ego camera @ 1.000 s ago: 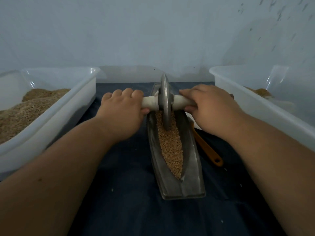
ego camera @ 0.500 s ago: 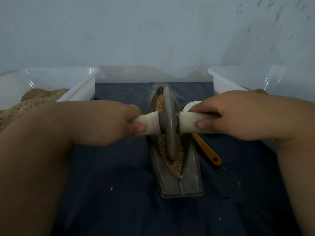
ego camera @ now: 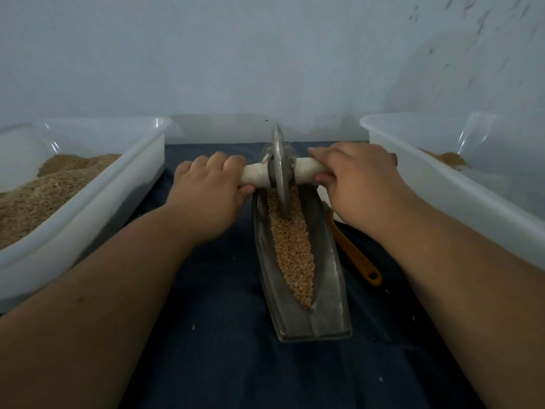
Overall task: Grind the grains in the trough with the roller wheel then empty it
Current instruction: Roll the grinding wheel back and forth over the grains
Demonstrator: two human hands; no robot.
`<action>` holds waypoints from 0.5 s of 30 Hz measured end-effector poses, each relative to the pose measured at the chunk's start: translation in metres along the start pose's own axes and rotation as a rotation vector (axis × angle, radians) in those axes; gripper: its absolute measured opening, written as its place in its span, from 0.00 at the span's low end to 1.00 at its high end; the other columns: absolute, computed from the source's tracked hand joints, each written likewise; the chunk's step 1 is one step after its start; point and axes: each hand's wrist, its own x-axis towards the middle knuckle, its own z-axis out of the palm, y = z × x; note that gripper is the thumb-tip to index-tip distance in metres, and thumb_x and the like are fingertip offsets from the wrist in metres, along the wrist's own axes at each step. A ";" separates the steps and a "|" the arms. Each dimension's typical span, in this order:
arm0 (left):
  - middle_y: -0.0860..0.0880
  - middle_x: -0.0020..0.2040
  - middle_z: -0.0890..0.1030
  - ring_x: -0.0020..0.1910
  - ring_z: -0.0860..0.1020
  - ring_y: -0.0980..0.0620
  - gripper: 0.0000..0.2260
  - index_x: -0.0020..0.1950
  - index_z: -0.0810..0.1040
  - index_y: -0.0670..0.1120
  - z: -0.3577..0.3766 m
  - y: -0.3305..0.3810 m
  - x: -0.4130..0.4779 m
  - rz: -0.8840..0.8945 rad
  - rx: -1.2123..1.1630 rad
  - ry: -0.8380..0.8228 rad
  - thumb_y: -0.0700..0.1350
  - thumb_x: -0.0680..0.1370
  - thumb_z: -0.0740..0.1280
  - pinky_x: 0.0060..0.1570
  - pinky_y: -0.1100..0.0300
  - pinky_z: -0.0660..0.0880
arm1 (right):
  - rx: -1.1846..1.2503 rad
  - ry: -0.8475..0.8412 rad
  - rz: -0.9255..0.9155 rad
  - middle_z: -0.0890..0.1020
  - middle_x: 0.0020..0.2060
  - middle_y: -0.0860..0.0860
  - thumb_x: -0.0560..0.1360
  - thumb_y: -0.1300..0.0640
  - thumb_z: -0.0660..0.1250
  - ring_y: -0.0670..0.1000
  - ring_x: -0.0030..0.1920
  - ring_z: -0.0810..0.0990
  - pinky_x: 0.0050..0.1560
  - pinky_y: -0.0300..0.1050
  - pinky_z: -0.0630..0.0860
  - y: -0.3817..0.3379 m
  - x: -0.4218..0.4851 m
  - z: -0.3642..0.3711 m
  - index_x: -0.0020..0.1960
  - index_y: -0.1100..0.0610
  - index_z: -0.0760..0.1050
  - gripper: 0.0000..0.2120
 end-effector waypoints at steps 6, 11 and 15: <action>0.53 0.48 0.72 0.47 0.74 0.48 0.18 0.55 0.68 0.53 -0.035 0.003 -0.006 0.077 0.022 -0.208 0.64 0.76 0.51 0.47 0.51 0.70 | 0.135 -0.336 0.027 0.76 0.51 0.47 0.76 0.44 0.65 0.52 0.52 0.75 0.51 0.50 0.72 0.000 -0.003 -0.039 0.64 0.44 0.73 0.16; 0.53 0.39 0.75 0.37 0.74 0.57 0.16 0.44 0.68 0.55 -0.080 0.007 -0.022 0.072 -0.147 -0.658 0.66 0.72 0.53 0.35 0.60 0.65 | 0.198 -0.610 -0.107 0.74 0.44 0.36 0.66 0.33 0.58 0.39 0.47 0.73 0.42 0.37 0.66 0.001 -0.007 -0.087 0.60 0.35 0.73 0.24; 0.53 0.38 0.75 0.37 0.74 0.57 0.16 0.43 0.69 0.54 -0.087 0.009 -0.023 0.092 -0.195 -0.690 0.65 0.71 0.55 0.36 0.61 0.64 | 0.202 -0.650 -0.124 0.73 0.41 0.33 0.65 0.33 0.58 0.34 0.45 0.72 0.38 0.33 0.62 0.002 -0.010 -0.095 0.60 0.34 0.74 0.24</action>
